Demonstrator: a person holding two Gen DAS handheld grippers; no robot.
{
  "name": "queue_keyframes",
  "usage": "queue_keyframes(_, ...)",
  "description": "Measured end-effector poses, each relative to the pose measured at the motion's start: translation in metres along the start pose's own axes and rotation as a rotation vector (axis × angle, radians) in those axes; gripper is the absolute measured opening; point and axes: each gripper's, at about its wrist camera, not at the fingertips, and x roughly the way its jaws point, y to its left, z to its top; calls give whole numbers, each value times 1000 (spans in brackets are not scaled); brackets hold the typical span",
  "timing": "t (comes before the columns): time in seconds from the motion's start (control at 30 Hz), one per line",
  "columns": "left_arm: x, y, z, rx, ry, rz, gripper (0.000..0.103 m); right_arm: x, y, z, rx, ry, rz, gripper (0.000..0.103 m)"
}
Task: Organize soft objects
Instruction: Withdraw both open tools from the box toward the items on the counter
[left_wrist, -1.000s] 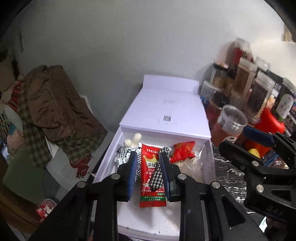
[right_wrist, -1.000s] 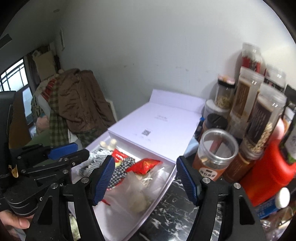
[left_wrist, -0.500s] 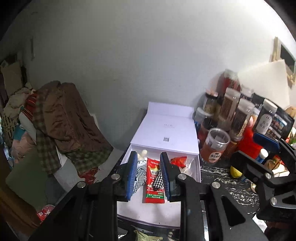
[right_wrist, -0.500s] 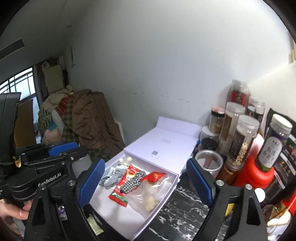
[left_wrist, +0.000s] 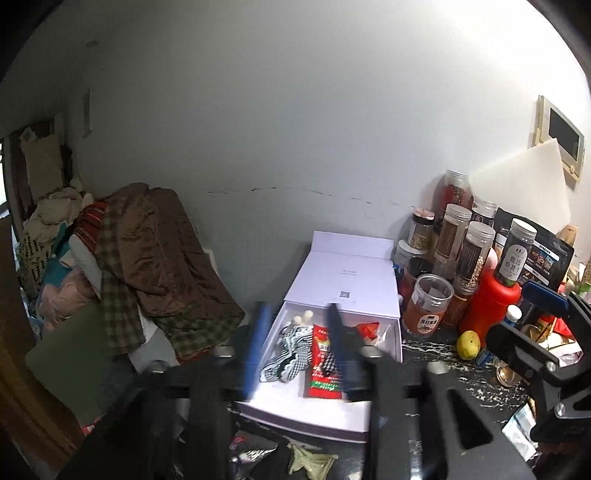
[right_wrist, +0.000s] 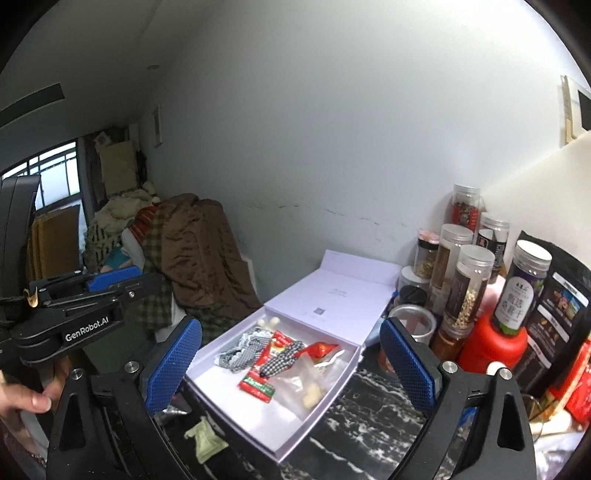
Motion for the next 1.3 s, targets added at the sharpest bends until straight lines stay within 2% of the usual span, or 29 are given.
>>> queue_keyframes(0.03,-3,1,-2,0,-6,7,79,-2,1,-2,0,0,1,99)
queue_keyframes(0.07,-10,4,-5,-6,-30,15,103,-5,2,-4,-1,-2,3,99)
queue_keyframes(0.13,-20,6,-9,-11,-65,38,103,-10,5,-8,-8,-4,1,99)
queue_keyframes(0.27,-30,12,-20,-28,-33,9,103,-21,10,-18,-12,-3,-16,99)
queue_keyframes(0.67,-47,19,-67,-17,34,-3,103,-40,24,-54,10,50,-5,99)
queue_keyframes(1.17,-56,38,-128,-41,137,-15,103,-35,46,-107,66,166,77,99)
queue_keyframes(1.3,-54,45,-142,-70,175,-52,103,-29,56,-119,55,200,93,99)
